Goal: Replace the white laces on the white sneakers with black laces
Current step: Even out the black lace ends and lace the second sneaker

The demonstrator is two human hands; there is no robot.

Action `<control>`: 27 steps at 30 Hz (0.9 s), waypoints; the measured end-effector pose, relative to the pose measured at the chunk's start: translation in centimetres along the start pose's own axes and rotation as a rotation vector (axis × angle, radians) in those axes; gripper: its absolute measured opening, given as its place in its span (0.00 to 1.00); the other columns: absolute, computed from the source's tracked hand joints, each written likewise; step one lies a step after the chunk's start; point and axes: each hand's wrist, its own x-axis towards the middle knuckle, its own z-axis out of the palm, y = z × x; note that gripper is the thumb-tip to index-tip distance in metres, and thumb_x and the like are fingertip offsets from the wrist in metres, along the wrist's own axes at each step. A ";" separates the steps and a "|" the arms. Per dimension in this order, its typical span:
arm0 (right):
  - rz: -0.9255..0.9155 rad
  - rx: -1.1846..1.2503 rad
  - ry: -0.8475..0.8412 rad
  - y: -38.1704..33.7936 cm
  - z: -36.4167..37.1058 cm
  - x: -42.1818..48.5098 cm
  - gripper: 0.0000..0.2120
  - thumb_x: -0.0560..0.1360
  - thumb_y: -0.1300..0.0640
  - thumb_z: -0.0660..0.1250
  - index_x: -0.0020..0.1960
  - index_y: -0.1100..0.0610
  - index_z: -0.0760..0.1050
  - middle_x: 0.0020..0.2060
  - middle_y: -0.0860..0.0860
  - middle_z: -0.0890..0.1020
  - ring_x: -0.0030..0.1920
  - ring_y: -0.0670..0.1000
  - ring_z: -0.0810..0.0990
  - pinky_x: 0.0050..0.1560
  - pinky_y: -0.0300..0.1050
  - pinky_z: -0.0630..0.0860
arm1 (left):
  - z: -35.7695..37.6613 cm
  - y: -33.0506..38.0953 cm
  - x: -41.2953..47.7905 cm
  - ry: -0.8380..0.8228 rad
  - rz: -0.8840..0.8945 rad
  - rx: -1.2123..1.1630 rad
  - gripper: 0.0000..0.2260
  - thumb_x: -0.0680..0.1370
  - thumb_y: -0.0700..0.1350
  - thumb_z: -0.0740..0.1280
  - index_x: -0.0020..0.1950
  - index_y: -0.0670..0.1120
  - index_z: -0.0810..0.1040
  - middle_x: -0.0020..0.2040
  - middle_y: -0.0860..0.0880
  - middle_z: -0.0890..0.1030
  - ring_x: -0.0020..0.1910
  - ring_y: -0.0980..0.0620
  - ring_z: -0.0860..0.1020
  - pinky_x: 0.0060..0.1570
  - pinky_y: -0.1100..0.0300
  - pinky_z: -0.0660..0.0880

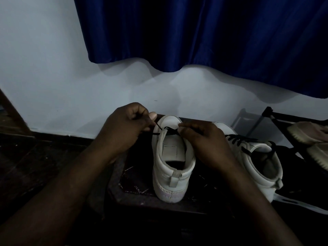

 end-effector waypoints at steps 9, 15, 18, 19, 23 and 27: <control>-0.067 0.479 -0.017 -0.9 0.8 0.7 0.13 0.80 0.51 0.67 0.59 0.54 0.84 0.52 0.51 0.88 0.59 0.54 0.84 0.59 0.55 0.78 | 0.7 0.0 0.0 0.094 0.157 0.059 0.08 0.80 0.51 0.71 0.43 0.52 0.87 0.40 0.54 0.87 0.41 0.57 0.84 0.50 0.55 0.80; -0.258 0.414 -0.164 -1.8 2.3 0.7 0.13 0.79 0.60 0.68 0.63 0.57 0.80 0.53 0.53 0.88 0.58 0.53 0.85 0.64 0.57 0.80 | 1.5 0.0 0.2 0.060 0.277 -0.041 0.09 0.81 0.37 0.69 0.52 0.48 0.87 0.45 0.53 0.88 0.47 0.56 0.86 0.49 0.64 0.79; -0.286 0.279 -0.174 -2.0 2.4 0.4 0.15 0.79 0.63 0.72 0.64 0.52 0.78 0.48 0.49 0.88 0.52 0.46 0.86 0.54 0.45 0.80 | 1.8 0.1 0.2 0.055 0.298 -0.099 0.08 0.82 0.37 0.68 0.54 0.46 0.87 0.47 0.51 0.88 0.48 0.54 0.86 0.48 0.63 0.80; -0.289 0.259 -0.172 -2.1 2.3 0.3 0.17 0.78 0.62 0.73 0.64 0.50 0.77 0.47 0.48 0.88 0.51 0.45 0.86 0.53 0.44 0.80 | 1.8 0.1 0.1 0.054 0.293 -0.141 0.08 0.82 0.36 0.68 0.54 0.45 0.86 0.48 0.50 0.88 0.48 0.53 0.86 0.47 0.62 0.80; -0.304 0.192 -0.193 -2.3 2.4 0.1 0.22 0.76 0.60 0.76 0.66 0.46 0.76 0.46 0.45 0.88 0.51 0.44 0.86 0.57 0.51 0.82 | 2.0 1.1 0.2 0.006 0.253 -0.499 0.10 0.82 0.35 0.64 0.58 0.43 0.84 0.54 0.44 0.87 0.55 0.46 0.85 0.52 0.58 0.81; -0.335 0.118 -0.219 -2.1 2.8 0.3 0.17 0.74 0.57 0.78 0.61 0.48 0.79 0.45 0.39 0.86 0.51 0.39 0.85 0.57 0.45 0.81 | 2.5 2.5 0.4 -0.059 0.260 -0.825 0.12 0.80 0.36 0.63 0.61 0.39 0.80 0.57 0.42 0.86 0.61 0.42 0.83 0.57 0.58 0.80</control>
